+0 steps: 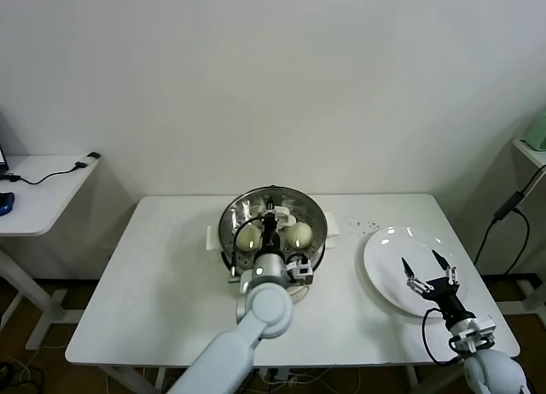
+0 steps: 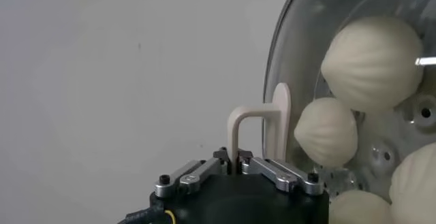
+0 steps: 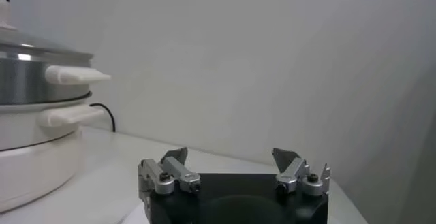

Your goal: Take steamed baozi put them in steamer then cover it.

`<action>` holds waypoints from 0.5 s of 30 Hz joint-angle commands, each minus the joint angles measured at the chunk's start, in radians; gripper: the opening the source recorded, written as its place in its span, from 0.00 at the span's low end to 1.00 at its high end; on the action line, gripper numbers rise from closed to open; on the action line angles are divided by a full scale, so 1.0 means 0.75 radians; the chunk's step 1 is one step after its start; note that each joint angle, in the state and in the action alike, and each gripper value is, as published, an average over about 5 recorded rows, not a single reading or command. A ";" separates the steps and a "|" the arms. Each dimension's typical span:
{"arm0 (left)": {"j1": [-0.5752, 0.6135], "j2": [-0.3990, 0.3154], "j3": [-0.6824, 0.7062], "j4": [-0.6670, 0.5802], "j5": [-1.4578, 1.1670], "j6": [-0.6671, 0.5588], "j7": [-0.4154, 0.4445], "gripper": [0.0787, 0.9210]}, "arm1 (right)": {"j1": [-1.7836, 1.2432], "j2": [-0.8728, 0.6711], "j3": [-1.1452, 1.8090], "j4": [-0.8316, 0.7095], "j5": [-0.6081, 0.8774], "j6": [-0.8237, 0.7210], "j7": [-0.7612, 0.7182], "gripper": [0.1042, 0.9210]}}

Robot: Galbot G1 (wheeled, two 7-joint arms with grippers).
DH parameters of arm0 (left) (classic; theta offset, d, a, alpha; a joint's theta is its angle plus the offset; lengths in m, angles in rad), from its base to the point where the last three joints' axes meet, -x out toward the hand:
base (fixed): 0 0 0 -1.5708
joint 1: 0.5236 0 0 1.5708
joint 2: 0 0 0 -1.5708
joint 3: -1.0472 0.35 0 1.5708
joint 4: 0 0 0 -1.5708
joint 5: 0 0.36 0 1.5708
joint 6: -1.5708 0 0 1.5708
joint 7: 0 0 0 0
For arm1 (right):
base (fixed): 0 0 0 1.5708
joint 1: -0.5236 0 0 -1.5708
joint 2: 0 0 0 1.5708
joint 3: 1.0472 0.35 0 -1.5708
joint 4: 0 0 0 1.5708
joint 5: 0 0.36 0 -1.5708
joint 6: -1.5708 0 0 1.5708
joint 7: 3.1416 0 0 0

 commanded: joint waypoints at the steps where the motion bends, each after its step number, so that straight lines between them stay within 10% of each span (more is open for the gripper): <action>1: 0.000 -0.001 -0.006 -0.013 0.005 0.018 0.026 0.09 | -0.004 -0.005 0.005 0.003 0.000 -0.002 -0.003 0.88; 15: 0.024 0.102 0.034 -0.236 -0.053 0.046 0.087 0.49 | 0.000 -0.001 0.005 0.002 -0.012 -0.009 -0.005 0.88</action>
